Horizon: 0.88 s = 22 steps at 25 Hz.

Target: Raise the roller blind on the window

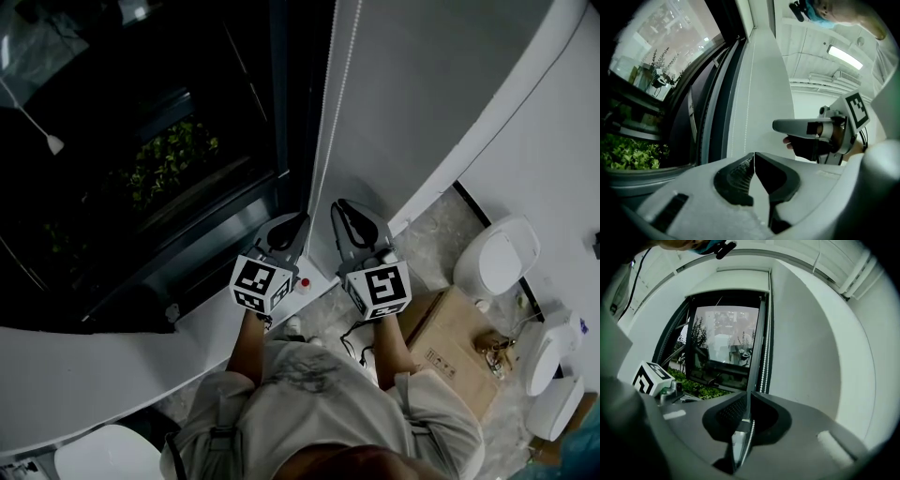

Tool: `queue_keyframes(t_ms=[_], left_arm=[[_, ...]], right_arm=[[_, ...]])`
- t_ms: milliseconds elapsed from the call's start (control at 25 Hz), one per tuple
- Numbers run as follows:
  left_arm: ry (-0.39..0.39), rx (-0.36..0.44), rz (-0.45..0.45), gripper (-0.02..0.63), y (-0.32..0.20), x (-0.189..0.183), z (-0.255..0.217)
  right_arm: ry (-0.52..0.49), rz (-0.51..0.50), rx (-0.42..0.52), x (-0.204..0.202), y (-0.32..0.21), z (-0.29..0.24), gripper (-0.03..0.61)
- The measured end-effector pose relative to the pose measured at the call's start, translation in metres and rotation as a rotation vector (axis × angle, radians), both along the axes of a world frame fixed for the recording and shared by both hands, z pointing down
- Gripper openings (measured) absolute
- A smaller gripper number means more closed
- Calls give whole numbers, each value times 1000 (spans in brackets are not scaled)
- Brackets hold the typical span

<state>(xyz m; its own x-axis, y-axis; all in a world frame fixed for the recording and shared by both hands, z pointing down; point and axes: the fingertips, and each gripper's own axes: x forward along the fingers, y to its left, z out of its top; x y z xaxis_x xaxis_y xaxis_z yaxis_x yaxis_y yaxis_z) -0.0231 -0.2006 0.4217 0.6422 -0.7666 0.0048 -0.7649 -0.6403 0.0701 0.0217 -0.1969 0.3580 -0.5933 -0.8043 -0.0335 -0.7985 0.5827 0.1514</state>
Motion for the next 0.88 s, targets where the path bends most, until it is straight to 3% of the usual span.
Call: queue_keyframes(t_ms=[80,320,480,880], left_arm=[[1,25,-9,5,6,-4,-9],[19,68,-22,5,24,-17,-32],[22,72,-32,5,31,-21,-36],[15,54,-43,5,34,-19,-30]], right_arm=[[-4,4,9,2,7,-1,11],[-40,-2,-4,5,26,3,9],[-67,-7,-59,6,31,21,8],[-40,8,-76,8,34,29,6]])
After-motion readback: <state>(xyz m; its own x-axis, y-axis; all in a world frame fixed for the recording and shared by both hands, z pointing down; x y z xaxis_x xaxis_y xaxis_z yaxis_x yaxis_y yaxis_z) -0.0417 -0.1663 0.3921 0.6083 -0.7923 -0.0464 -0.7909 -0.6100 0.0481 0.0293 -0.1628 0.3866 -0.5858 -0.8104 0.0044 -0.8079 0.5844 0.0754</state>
